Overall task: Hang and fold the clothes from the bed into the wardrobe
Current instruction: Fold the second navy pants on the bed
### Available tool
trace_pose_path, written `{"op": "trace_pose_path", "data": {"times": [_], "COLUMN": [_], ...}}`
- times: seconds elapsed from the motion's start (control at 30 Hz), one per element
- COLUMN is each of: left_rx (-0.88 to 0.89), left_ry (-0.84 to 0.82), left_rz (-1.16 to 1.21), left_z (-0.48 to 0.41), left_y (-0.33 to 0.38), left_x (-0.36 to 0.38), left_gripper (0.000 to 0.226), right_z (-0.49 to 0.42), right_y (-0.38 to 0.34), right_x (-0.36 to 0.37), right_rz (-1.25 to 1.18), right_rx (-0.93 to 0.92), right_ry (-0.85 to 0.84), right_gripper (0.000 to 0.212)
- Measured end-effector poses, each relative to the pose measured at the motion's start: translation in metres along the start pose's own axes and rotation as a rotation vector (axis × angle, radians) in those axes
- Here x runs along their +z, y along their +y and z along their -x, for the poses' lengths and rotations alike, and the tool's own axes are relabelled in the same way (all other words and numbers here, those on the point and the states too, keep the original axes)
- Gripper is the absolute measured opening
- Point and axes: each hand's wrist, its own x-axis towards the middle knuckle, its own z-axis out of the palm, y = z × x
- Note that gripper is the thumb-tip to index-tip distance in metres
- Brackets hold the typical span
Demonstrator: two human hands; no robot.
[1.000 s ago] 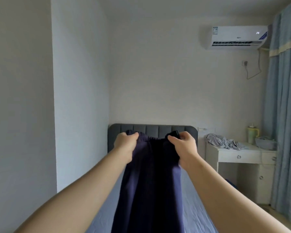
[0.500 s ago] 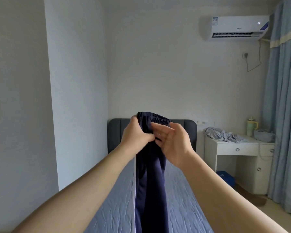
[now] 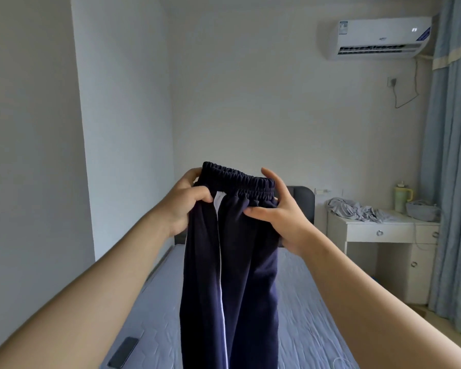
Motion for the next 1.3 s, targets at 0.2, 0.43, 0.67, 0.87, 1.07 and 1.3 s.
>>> {"op": "trace_pose_path", "data": {"times": [0.2, 0.43, 0.67, 0.87, 1.07, 1.3], "left_rx": [-0.017, 0.020, 0.045, -0.128, -0.078, -0.204], "left_ry": [0.011, -0.012, 0.081, -0.110, -0.094, -0.008], "left_rz": [-0.096, -0.279, -0.218, -0.208, -0.637, -0.910], "left_z": [0.004, 0.013, 0.020, 0.030, 0.042, 0.011], "left_y": [0.002, -0.008, -0.002, 0.009, 0.001, -0.040], "left_x": [-0.012, -0.013, -0.026, -0.037, -0.043, -0.043], "left_gripper": [0.054, 0.053, 0.050, 0.033, 0.020, 0.023], "right_z": [0.002, -0.003, 0.007, 0.013, 0.021, -0.003], "right_y": [-0.024, -0.033, -0.032, -0.038, -0.046, -0.005], "right_x": [0.006, 0.009, 0.005, 0.007, -0.007, -0.010], "right_rz": [0.337, 1.043, 0.321, -0.247, 0.038, 0.539], "right_rx": [-0.035, 0.144, 0.123, 0.256, 0.438, 0.582], "right_ry": [-0.124, -0.267, -0.054, -0.196, -0.418, -0.263], "right_gripper": [0.047, 0.026, 0.022, 0.042, 0.039, 0.029]}}
